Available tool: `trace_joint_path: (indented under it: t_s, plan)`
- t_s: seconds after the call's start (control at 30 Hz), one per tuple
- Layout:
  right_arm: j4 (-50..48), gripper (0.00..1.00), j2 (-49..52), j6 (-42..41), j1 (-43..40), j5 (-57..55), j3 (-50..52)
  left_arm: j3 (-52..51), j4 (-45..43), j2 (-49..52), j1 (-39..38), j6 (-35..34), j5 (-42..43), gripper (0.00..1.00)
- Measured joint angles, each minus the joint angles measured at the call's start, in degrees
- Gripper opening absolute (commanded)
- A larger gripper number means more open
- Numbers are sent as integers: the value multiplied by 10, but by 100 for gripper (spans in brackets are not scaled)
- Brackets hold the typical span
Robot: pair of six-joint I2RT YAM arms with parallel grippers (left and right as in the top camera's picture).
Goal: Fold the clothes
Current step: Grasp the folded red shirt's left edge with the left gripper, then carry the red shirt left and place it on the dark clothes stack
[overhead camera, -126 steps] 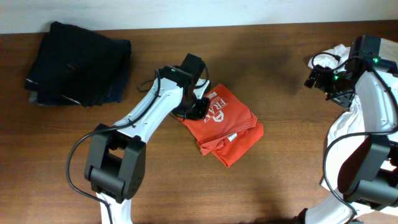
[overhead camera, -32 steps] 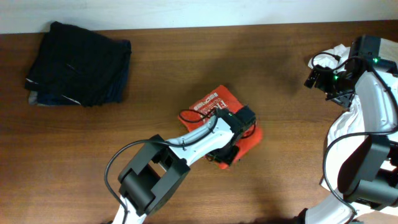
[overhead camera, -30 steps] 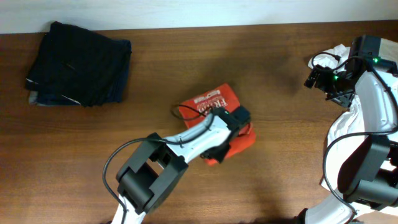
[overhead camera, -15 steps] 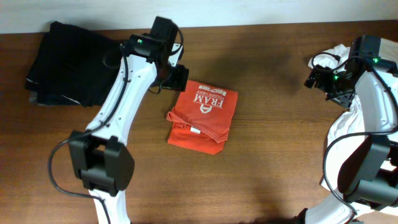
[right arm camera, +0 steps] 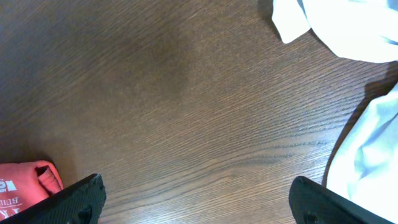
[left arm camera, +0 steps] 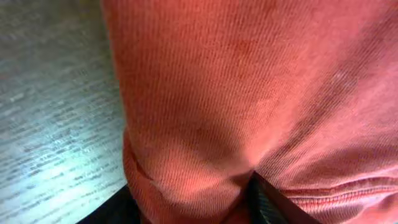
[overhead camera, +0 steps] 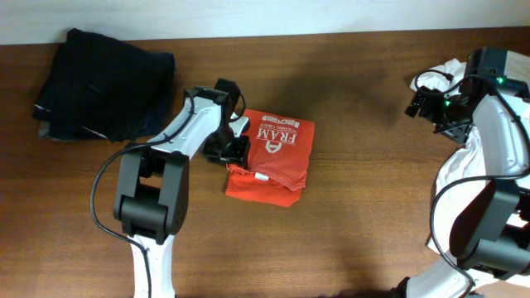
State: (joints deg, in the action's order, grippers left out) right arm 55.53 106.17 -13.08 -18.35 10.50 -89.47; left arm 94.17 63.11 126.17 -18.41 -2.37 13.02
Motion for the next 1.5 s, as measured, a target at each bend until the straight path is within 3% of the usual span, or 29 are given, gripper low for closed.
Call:
trace_joint_path:
  t_s: [0.07, 0.2, 0.23, 0.27, 0.37, 0.47, 0.53, 0.6, 0.7, 0.77, 0.83, 0.93, 1.03, 1.23, 1.37, 1.5]
  plan:
    - [0, 98, 0, 0, 0, 0, 0, 0, 7, 0, 0, 0, 5, 84]
    - [0, 98, 0, 0, 0, 0, 0, -11, -13, -6, 0, -2, 13, 87]
    - [0, 98, 0, 0, 0, 0, 0, -21, -31, -13, 0, -2, 14, 75]
    - [0, 98, 0, 0, 0, 0, 0, -35, -49, -21, 0, -4, 14, 69]
    - [0, 98, 0, 0, 0, 0, 0, -41, -57, -22, 2, -6, 11, 68]
    - [0, 98, 0, 0, 0, 0, 0, -51, -71, -27, 2, -7, 11, 59]
    - [0, 98, 0, 0, 0, 0, 0, -90, -122, -47, 2, -21, 11, 39]
    - [0, 98, 0, 0, 0, 0, 0, -117, -168, -58, 3, -33, 14, 35]
    - [0, 98, 0, 0, 0, 0, 0, -123, -193, -60, 4, -36, 23, 22]
    - [0, 98, 0, 0, 0, 0, 0, -119, -193, -57, 3, -37, 18, 0]
    - [0, 98, 0, 0, 0, 0, 0, -96, -172, -53, -5, -39, -8, 1]
    - [0, 98, 0, 0, 0, -1, 0, -17, -141, -40, -6, -26, -131, 0]
    - [0, 98, 0, 0, 0, -1, 0, 67, -143, -46, -2, -17, -175, 0]
    - [0, 98, 0, 0, 0, -2, 0, 102, -186, -56, 32, 57, -262, 0]
    - [0, 98, 0, 0, 0, -1, 0, 114, -254, -56, 89, 149, -321, 0]
    - [0, 98, 0, 0, 0, -1, 0, 203, -253, -57, 163, 178, -336, 1]
